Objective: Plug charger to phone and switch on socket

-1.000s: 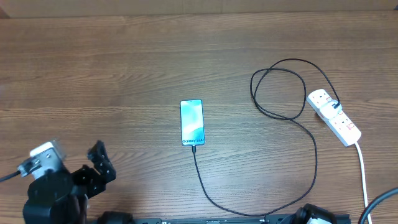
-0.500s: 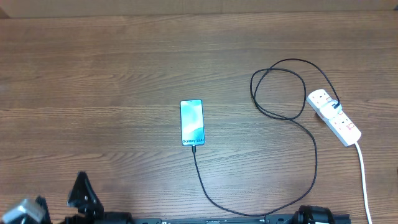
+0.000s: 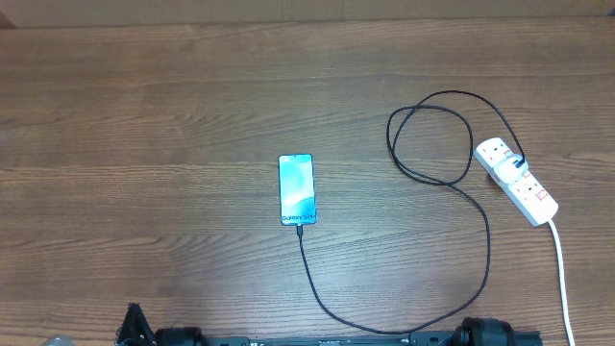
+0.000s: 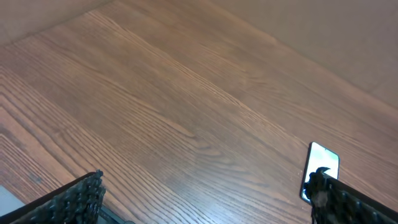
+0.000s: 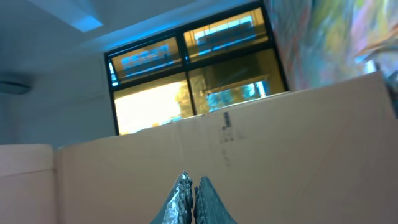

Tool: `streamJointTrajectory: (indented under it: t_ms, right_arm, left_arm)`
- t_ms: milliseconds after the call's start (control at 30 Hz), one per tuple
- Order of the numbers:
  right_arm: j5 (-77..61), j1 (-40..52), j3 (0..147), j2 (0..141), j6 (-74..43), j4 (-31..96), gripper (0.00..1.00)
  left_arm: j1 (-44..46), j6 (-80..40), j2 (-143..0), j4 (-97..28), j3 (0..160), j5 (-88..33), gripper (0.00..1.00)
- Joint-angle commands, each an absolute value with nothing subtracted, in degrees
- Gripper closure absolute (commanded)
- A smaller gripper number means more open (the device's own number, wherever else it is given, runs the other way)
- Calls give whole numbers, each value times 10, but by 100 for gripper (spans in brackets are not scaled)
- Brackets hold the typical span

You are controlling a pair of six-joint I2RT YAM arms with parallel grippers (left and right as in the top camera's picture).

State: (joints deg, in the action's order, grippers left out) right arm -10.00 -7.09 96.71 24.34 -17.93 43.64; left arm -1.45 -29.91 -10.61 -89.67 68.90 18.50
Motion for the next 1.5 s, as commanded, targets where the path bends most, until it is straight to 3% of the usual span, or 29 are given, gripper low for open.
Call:
streamJointTrajectory:
  t_ms: [0,600,867,1467]
  right_arm:
    - [-84,-66,955,216,-160,441,96]
    - [-75,-34,926,70,-132,473,95]
    - [-75,-31,927,66,-130,475,95]
    - [-75,-31,927,38,-118,477,94]
  left_arm:
    - [-24,-305,-99,-898,688,190,0]
    - [-24,-305,-78,-898,688,190,0]
    - [-45,-305,-1,-900,688,190,0]
    - [-61,-307,-3,-902,695,188,0]
